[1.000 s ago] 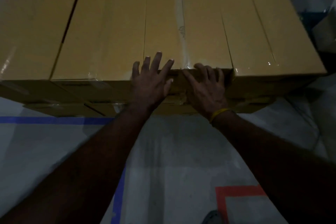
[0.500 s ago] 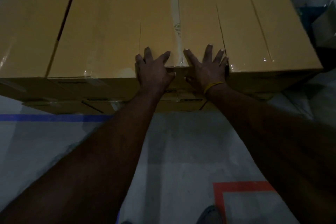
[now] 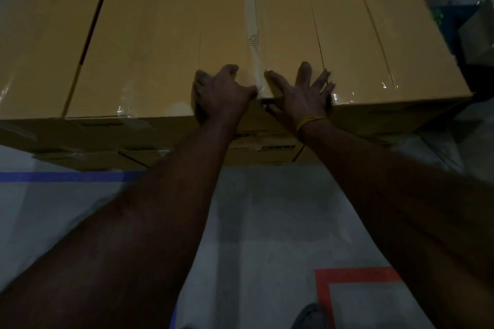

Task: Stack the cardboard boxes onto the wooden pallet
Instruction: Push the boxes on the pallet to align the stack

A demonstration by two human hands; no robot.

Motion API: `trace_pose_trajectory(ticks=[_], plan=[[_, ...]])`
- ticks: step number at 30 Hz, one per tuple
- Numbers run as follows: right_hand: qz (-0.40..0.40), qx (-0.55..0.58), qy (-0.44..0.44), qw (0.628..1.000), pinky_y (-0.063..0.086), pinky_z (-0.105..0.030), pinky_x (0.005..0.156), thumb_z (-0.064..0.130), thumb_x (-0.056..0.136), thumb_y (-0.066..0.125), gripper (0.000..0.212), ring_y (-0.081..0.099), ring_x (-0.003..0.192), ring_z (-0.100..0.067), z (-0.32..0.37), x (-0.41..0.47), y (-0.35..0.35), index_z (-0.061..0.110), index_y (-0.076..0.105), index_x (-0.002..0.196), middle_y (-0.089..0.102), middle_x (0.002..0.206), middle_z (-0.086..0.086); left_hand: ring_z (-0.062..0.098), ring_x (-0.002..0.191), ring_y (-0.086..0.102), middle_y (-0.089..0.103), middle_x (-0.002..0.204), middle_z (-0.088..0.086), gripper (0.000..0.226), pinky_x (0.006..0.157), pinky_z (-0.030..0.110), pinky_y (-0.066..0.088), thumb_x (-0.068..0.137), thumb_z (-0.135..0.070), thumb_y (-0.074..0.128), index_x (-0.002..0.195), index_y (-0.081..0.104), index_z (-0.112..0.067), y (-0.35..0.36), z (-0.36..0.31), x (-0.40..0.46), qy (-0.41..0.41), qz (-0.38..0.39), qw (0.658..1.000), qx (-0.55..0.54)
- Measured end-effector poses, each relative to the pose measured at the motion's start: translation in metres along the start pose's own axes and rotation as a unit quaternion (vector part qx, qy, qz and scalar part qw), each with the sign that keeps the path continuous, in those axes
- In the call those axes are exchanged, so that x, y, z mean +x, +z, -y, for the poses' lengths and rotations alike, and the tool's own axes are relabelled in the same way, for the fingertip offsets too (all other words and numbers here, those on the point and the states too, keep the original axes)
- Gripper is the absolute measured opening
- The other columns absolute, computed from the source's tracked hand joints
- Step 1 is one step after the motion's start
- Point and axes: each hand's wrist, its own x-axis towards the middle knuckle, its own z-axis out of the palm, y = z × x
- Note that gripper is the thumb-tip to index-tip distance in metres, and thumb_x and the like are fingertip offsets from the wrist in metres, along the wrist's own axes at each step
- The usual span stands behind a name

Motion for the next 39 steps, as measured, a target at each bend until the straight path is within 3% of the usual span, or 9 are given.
trace_pose_trajectory(ticks=[7, 12, 16, 19, 23, 28, 32, 35, 39], plan=[[-0.012, 0.04, 0.035, 0.999, 0.013, -0.07, 0.113, 0.069, 0.08, 0.064, 0.072, 0.013, 0.138, -0.061, 0.004, 0.004, -0.011, 0.052, 0.036, 0.144, 0.021, 0.151, -0.017, 0.037, 0.131, 0.035, 0.035, 0.145, 0.016, 0.055, 0.103, 0.049, 0.041, 0.077, -0.046, 0.078, 0.124, 0.061, -0.024, -0.018, -0.021, 0.022, -0.117, 0.004, 0.993, -0.025], [-0.021, 0.05, 0.046, 0.997, 0.03, -0.06, 0.107, 0.071, 0.072, 0.07, 0.068, 0.029, 0.129, -0.051, 0.006, 0.005, -0.014, 0.053, 0.049, 0.134, 0.029, 0.14, -0.01, 0.033, 0.128, 0.041, 0.047, 0.142, 0.012, 0.059, 0.088, 0.039, 0.035, 0.077, -0.044, 0.077, 0.127, 0.06, -0.02, -0.025, -0.017, 0.04, -0.156, -0.001, 0.987, -0.033], [-0.039, 0.064, 0.044, 0.996, 0.033, -0.057, 0.105, 0.068, 0.073, 0.071, 0.061, 0.032, 0.126, -0.045, 0.007, 0.004, -0.016, 0.052, 0.055, 0.129, 0.031, 0.138, -0.008, 0.032, 0.12, 0.051, 0.059, 0.13, 0.009, 0.061, 0.094, 0.039, 0.044, 0.064, -0.049, 0.079, 0.117, 0.067, -0.019, -0.028, -0.009, 0.044, -0.163, -0.02, 0.982, -0.095], [-0.033, 0.085, -0.027, 0.995, 0.031, -0.055, 0.106, 0.059, 0.078, 0.072, 0.052, 0.034, 0.126, -0.038, 0.021, 0.001, -0.016, 0.052, 0.057, 0.127, 0.03, 0.14, -0.006, 0.031, 0.109, 0.06, 0.067, 0.116, 0.008, 0.058, 0.094, 0.042, 0.049, 0.063, -0.05, 0.075, 0.109, 0.07, -0.015, -0.028, -0.005, 0.044, -0.146, -0.019, 0.984, -0.099], [-0.01, 0.044, -0.065, 0.997, 0.016, -0.068, 0.112, 0.06, 0.085, 0.064, 0.054, 0.021, 0.138, -0.048, 0.041, -0.002, -0.005, 0.052, 0.046, 0.134, 0.025, 0.148, -0.014, 0.034, 0.123, 0.045, 0.05, 0.136, 0.01, 0.041, 0.094, 0.037, 0.038, 0.078, -0.047, 0.073, 0.115, 0.064, -0.03, -0.024, 0.001, 0.024, -0.115, -0.028, 0.99, -0.079], [-0.004, -0.038, -0.062, 0.997, 0.002, -0.073, 0.111, 0.068, 0.09, 0.05, 0.08, -0.008, 0.147, -0.051, 0.005, 0.001, 0.001, 0.047, 0.006, 0.154, -0.013, 0.164, -0.017, 0.046, 0.144, 0.017, 0.006, 0.164, 0.015, 0.069, 0.111, 0.061, 0.021, 0.085, -0.076, 0.047, 0.146, 0.037, -0.043, 0.002, 0.025, -0.008, 0.135, 0.003, 0.978, 0.16], [0.027, -0.037, -0.033, 0.998, 0.004, -0.065, 0.117, 0.06, 0.084, 0.067, 0.102, -0.008, 0.145, -0.056, -0.019, 0.011, -0.006, 0.042, -0.002, 0.156, -0.02, 0.158, -0.03, 0.052, 0.147, -0.007, -0.012, 0.165, 0.014, 0.095, 0.115, 0.069, 0.0, 0.073, -0.09, 0.045, 0.153, 0.01, -0.053, 0.007, 0.043, 0.006, 0.164, 0.069, 0.964, 0.197], [0.029, 0.008, 0.017, 0.999, 0.004, -0.062, 0.12, 0.063, 0.077, 0.073, 0.106, -0.006, 0.145, -0.057, -0.013, 0.014, -0.006, 0.043, 0.004, 0.156, -0.012, 0.156, -0.039, 0.053, 0.147, -0.004, -0.005, 0.166, 0.013, 0.097, 0.116, 0.066, 0.003, 0.069, -0.09, 0.05, 0.152, 0.014, -0.054, 0.007, 0.044, 0.01, 0.167, 0.069, 0.964, 0.197], [0.018, 0.012, 0.04, 0.999, 0.013, -0.062, 0.117, 0.067, 0.074, 0.072, 0.101, 0.005, 0.144, -0.057, -0.002, 0.017, -0.01, 0.048, 0.014, 0.154, 0.001, 0.157, -0.035, 0.043, 0.143, 0.021, 0.027, 0.158, 0.009, 0.074, 0.115, 0.054, 0.017, 0.073, -0.075, 0.063, 0.141, 0.047, -0.05, 0.021, 0.026, -0.003, 0.204, 0.009, 0.972, 0.116]])
